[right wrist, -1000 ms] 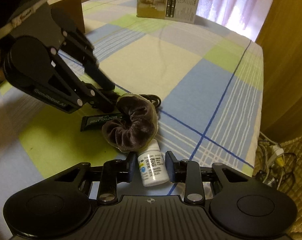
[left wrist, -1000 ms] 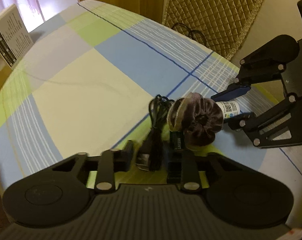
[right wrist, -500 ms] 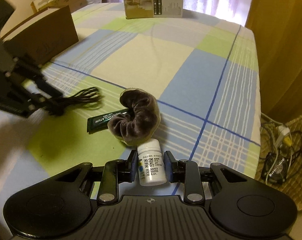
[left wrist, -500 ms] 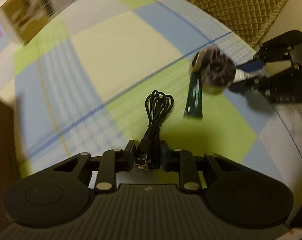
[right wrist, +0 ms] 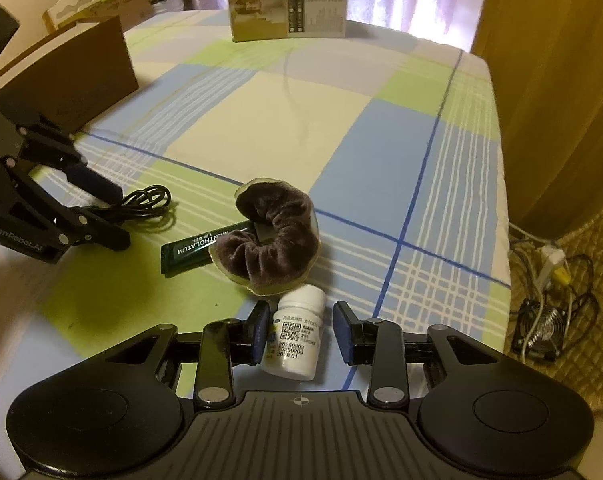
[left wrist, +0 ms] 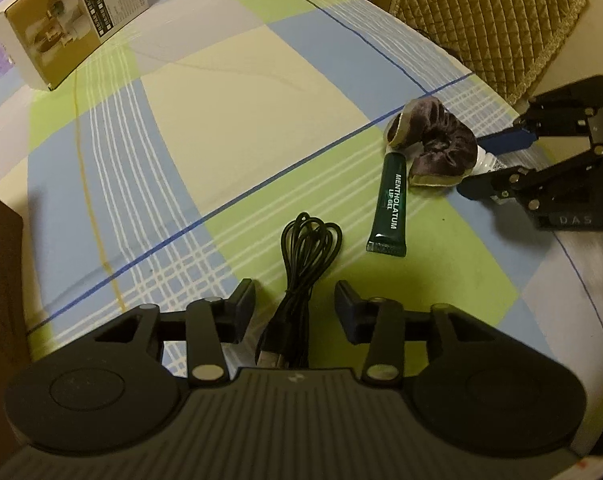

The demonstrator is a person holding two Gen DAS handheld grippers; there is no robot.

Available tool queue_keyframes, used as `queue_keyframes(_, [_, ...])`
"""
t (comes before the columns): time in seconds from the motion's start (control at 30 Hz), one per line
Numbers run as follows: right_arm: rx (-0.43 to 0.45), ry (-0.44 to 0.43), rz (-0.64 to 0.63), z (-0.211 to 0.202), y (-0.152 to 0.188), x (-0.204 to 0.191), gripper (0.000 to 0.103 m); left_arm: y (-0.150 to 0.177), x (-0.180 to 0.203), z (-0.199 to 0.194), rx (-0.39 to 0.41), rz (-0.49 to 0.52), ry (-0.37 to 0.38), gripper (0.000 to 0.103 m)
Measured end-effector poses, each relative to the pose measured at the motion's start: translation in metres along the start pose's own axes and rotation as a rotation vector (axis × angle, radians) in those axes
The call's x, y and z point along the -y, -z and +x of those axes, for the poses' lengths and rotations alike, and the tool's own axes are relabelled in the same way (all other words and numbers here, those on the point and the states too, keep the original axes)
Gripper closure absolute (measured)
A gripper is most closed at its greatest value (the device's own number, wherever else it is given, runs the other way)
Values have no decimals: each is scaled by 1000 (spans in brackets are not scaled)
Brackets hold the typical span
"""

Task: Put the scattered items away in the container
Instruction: 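Grasp the black cable with the left gripper while the right grasps the white pill bottle, then lift the cable and pill bottle and carry them toward the box with both grippers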

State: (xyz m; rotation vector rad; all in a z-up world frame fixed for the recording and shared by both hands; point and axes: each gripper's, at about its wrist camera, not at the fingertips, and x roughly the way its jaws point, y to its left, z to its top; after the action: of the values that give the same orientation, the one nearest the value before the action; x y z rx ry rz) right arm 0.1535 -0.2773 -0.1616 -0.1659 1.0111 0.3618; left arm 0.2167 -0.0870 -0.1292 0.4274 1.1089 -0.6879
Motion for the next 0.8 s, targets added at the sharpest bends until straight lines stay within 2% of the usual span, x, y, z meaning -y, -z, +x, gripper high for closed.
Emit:
queue_keyframes(0.03, [-4, 6, 9, -1, 0, -1, 78, 2, 1, -2, 2, 0, -5, 87])
queue_keyframes(0.23, [-23, 20, 56, -9, 11, -16, 78, 24, 2, -13, 1, -47, -19, 88])
queue_keyframes(0.53, [-60, -112, 127, -26, 30, -47, 78, 69, 8, -39, -23, -131, -11, 89])
queue_keyframes(0.8, [-24, -173, 83, -47, 24, -80, 78, 90, 10, -76, 24, -162, -15, 93])
